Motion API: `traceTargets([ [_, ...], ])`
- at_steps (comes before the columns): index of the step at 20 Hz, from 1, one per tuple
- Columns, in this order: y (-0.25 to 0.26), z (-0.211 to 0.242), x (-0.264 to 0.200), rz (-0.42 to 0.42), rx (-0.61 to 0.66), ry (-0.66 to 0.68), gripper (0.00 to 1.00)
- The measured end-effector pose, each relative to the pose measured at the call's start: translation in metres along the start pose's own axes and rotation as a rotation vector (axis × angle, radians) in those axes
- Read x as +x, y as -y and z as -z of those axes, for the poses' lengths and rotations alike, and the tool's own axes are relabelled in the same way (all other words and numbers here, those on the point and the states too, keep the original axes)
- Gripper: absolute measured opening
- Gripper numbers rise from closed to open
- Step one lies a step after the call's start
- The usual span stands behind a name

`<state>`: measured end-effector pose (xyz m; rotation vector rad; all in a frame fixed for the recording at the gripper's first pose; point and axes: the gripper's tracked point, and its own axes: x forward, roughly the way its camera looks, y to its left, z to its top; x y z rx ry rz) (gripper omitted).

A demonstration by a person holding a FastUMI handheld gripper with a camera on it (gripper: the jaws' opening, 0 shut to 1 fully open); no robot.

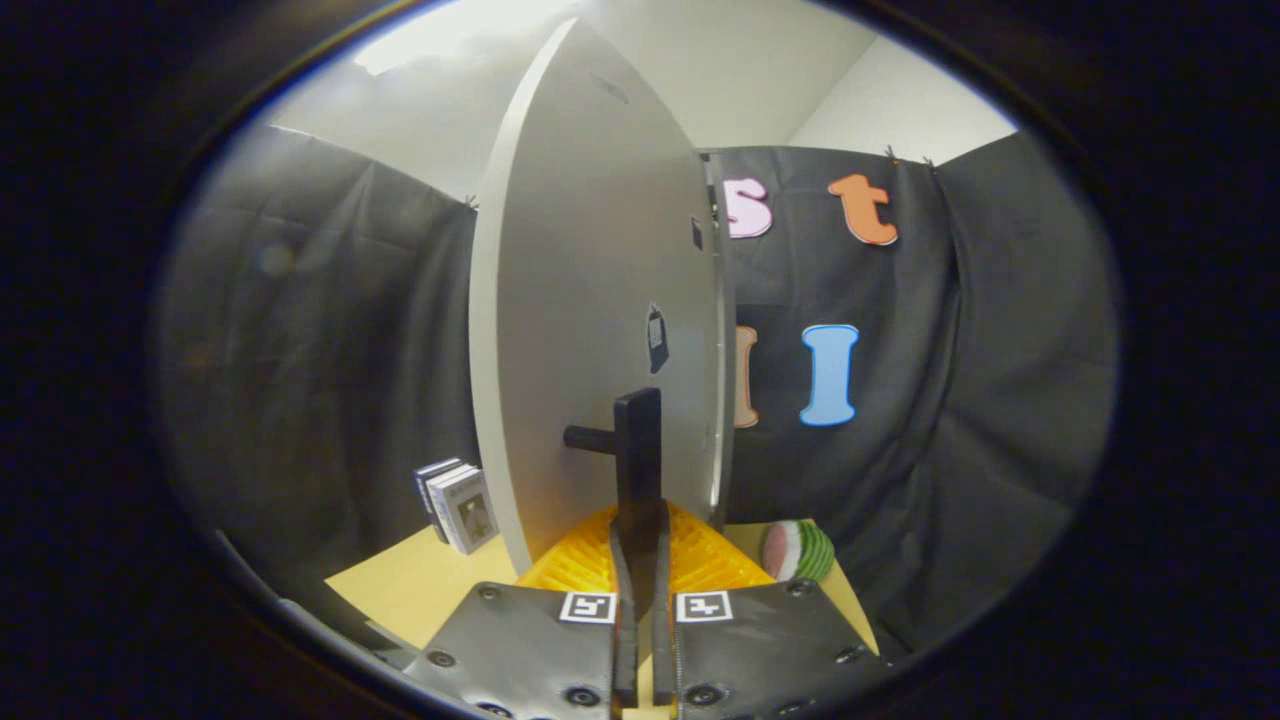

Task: Open the shoe cabinet door, grab the shoes and put them into the shoe cabinet, then close the shoe cabinet door.

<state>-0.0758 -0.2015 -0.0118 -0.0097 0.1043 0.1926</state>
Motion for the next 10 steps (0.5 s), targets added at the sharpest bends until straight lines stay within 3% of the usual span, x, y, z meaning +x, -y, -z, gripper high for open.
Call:
traceTargets([
  [10,0.045,0.001,-0.006,0.088,0.005,-0.005,0.06],
])
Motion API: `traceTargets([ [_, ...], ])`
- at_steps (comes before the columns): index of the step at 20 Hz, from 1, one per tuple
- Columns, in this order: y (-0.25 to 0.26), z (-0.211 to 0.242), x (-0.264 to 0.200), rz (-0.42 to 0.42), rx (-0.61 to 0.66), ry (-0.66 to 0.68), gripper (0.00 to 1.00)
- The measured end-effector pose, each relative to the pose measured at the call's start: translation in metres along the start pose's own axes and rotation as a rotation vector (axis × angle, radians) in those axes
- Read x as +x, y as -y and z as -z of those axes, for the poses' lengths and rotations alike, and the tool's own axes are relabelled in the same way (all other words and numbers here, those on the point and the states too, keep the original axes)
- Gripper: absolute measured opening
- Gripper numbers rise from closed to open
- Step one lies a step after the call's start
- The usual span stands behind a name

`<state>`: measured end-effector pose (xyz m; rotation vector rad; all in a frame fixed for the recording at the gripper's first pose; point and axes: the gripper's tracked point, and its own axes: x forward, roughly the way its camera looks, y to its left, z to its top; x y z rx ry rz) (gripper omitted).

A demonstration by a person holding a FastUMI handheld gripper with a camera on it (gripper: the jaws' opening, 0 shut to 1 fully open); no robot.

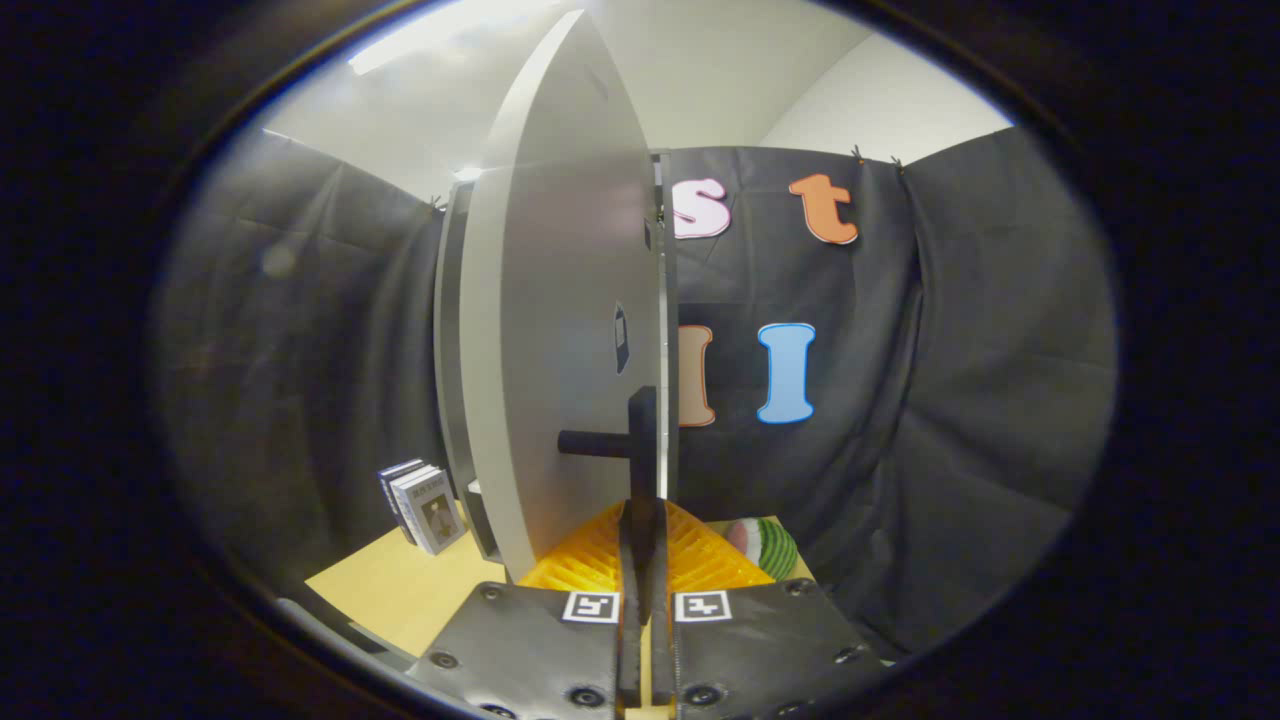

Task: Open the shoe cabinet door, grab the shoes and put them into the shoe cabinet, then close the shoe cabinet door.

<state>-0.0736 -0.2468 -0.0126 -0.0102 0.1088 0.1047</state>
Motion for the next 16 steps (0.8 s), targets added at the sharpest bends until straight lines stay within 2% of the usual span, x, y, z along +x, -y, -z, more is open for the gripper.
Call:
traceTargets([
  [9,0.039,-0.004,-0.008,0.043,0.017,0.013,0.02],
  [16,0.042,-0.009,-0.029,0.045,0.008,0.048,0.02],
])
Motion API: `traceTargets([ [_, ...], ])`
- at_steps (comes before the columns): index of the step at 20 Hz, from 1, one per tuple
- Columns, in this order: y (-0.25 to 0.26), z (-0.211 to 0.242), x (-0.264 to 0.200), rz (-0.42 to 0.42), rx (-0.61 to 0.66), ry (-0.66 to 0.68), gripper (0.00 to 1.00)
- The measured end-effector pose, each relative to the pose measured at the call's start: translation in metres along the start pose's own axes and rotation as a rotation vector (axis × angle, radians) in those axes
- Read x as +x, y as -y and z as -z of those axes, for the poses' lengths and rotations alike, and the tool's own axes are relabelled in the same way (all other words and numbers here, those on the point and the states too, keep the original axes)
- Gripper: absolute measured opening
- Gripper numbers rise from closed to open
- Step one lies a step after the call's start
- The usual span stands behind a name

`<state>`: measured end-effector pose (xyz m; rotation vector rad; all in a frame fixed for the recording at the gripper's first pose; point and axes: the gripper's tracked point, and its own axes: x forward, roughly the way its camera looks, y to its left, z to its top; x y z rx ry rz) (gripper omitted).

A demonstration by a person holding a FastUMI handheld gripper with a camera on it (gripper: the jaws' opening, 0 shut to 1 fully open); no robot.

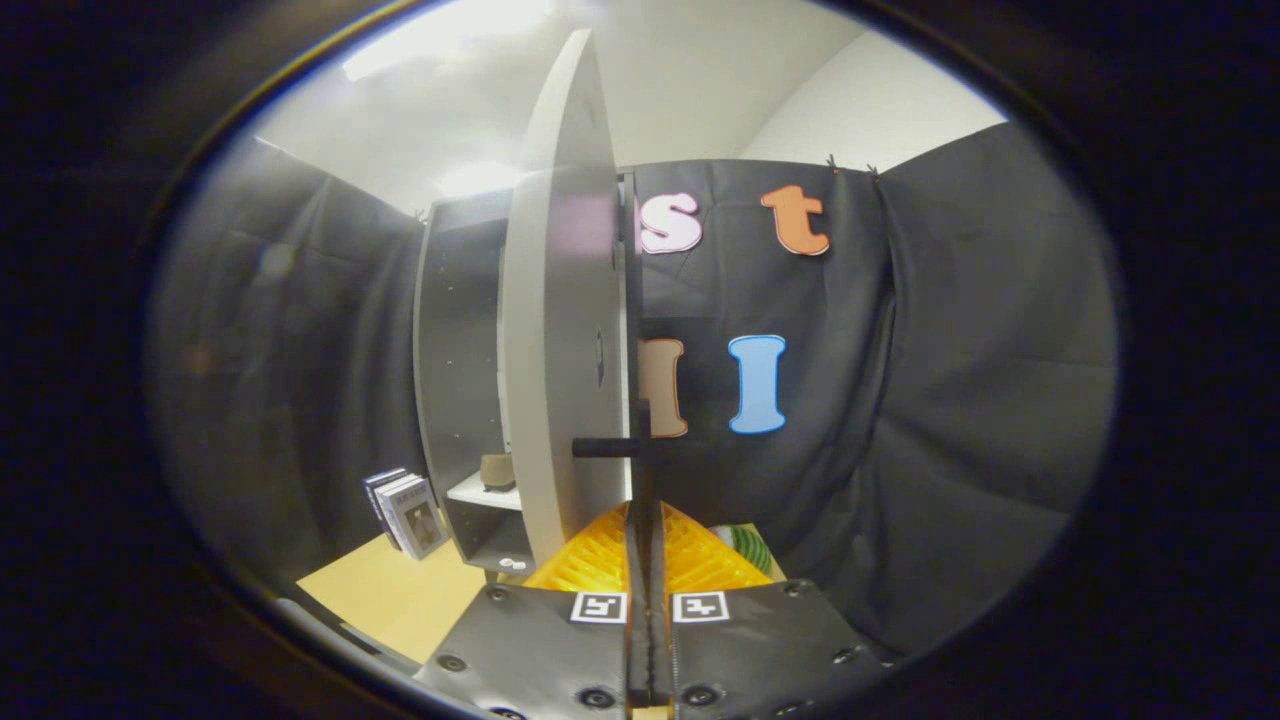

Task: Open the shoe cabinet door, grab the shoes and put them into the shoe cabinet, then close the shoe cabinet door.

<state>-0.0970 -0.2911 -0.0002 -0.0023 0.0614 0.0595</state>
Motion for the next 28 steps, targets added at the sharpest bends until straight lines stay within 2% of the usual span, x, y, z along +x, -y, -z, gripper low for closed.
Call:
traceTargets([
  [7,-0.019,-0.006,-0.041,0.064,-0.044,0.043,0.02],
  [12,-0.079,0.018,-0.044,0.097,-0.027,0.000,0.02],
  [15,-0.121,0.049,-0.039,0.116,-0.006,-0.060,0.02],
  [18,-0.158,0.098,-0.030,0.138,0.020,-0.166,0.02],
  [20,-0.178,0.134,-0.029,0.147,0.045,-0.227,0.06],
  [25,-0.218,0.210,-0.011,0.109,0.088,-0.346,0.11],
  [28,-0.225,0.255,0.000,0.090,0.071,-0.412,0.18],
])
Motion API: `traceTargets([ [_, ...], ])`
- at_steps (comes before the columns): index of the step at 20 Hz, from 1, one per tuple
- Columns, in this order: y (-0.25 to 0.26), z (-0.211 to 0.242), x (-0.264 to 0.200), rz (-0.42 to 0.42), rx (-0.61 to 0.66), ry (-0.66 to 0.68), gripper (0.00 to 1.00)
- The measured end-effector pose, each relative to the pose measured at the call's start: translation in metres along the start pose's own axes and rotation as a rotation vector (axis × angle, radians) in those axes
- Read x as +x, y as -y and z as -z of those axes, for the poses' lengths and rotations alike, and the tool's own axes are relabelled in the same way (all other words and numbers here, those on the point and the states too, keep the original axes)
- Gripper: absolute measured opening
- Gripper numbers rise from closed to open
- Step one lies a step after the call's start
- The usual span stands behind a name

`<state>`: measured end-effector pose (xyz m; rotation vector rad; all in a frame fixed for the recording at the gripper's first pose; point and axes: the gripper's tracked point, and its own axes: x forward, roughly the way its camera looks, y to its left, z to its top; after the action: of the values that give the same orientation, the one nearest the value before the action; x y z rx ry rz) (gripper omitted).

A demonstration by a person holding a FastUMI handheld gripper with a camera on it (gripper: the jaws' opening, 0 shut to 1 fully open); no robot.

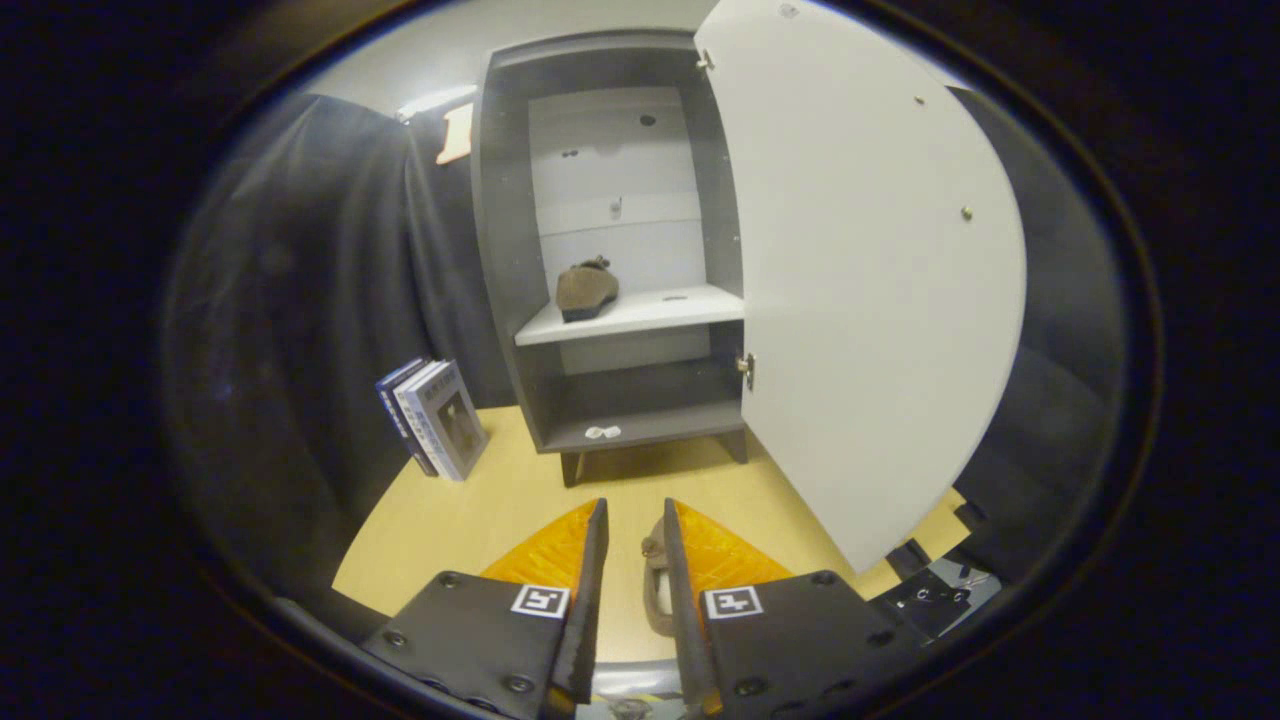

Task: Open the shoe cabinet door, grab the shoes and put them into the shoe cabinet, then close the shoe cabinet door.

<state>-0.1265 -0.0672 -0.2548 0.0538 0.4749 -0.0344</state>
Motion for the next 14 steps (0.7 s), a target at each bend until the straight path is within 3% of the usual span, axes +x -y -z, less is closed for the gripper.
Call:
traceTargets([
  [6,0.003,0.099,0.065,-0.038,0.020,-0.186,0.33],
  [14,0.010,0.184,0.144,-0.037,0.009,-0.320,0.33],
])
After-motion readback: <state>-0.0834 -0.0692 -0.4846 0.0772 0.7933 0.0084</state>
